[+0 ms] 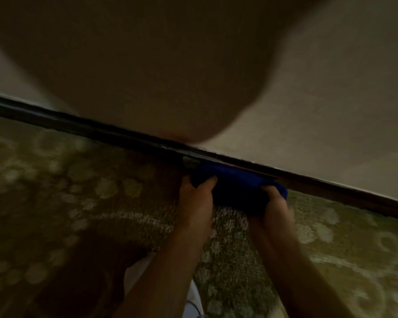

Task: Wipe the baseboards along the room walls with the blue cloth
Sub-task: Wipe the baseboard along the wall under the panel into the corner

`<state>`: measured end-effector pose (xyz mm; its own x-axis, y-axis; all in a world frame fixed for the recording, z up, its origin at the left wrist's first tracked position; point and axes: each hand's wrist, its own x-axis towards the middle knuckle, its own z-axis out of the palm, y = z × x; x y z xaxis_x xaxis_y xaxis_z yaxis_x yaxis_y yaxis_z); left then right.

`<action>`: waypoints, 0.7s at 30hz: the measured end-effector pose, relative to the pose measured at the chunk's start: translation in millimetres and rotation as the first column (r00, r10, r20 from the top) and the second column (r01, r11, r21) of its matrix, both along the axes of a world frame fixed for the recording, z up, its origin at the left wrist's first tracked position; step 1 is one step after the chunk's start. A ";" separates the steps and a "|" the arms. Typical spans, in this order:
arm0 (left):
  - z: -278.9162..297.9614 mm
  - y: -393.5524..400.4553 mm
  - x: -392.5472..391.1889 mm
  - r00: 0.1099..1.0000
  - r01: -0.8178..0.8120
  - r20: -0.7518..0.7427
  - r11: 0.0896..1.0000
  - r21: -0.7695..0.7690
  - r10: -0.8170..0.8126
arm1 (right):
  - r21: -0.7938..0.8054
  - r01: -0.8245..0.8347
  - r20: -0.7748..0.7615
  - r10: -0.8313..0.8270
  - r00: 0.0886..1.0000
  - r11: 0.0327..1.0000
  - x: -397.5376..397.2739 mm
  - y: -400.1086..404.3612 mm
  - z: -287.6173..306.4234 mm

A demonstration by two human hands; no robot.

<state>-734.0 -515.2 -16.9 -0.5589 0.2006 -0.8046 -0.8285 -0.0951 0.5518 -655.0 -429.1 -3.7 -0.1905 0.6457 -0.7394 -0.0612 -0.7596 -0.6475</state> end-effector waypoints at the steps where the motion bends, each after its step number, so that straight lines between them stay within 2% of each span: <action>1: -0.7 -7.7 -3.5 1.000 -0.018 -0.012 1.000 -0.009 0.018 | 0.007 -0.033 0.017 0.033 0.999 0.999 -6.5 -6.9 3.6; 3: 2.3 -31.3 -20.1 0.996 -0.087 -0.041 0.995 -0.055 0.085 | -0.020 -0.124 0.011 0.124 0.992 0.992 -22.5 -26.2 10.0; 6: 8.7 -67.5 -58.3 0.982 -0.183 -0.079 0.975 -0.123 0.174 | -0.145 -0.309 -0.079 0.300 0.951 0.940 -56.7 -56.3 13.8; 9: 11.8 -73.1 -65.4 0.986 -0.117 -0.132 0.985 -0.130 0.100 | -0.183 -0.357 -0.079 0.348 0.934 0.916 -71.5 -61.1 10.3; 12: 9.2 -56.3 -42.3 0.979 -0.123 -0.183 0.975 -0.183 0.089 | -0.102 -0.317 -0.042 0.314 0.948 0.943 -46.3 -37.7 6.9; 18: 29.3 -19.2 -10.9 0.997 0.026 -0.073 0.998 -0.060 -0.030 | -0.036 -0.140 0.011 0.140 0.990 0.989 -9.4 -6.6 13.4; 21: 42.3 -5.8 -6.4 1.000 0.009 0.006 0.999 -0.034 -0.009 | -0.014 -0.118 0.024 0.118 0.993 0.993 -3.2 0.4 22.3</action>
